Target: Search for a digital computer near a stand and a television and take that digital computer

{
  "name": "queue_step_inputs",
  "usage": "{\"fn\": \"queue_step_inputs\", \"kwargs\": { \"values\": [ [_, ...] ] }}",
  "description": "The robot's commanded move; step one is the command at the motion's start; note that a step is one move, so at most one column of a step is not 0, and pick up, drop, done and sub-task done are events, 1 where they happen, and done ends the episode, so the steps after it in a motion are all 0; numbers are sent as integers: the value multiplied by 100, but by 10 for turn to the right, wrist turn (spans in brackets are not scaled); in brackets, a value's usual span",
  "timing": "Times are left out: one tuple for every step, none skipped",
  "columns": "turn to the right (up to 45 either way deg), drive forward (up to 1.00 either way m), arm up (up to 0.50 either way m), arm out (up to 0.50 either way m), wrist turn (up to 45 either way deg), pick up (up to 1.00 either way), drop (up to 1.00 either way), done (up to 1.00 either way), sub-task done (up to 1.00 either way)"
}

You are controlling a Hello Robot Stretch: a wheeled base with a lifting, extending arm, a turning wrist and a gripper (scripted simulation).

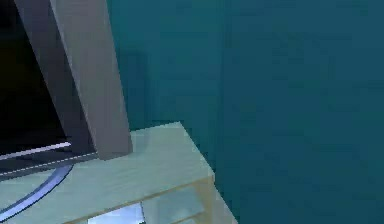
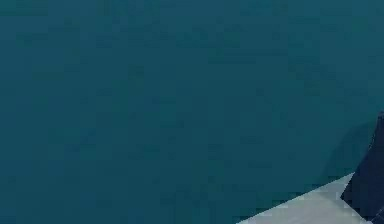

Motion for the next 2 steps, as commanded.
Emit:
{"fn": "queue_step_inputs", "kwargs": {
  "values": [
    [-450, 0, 0, 0, 0, 0, 0, 0, 0],
    [-450, 0, 0, 0, 0, 0, 0, 0, 0]
  ]
}}
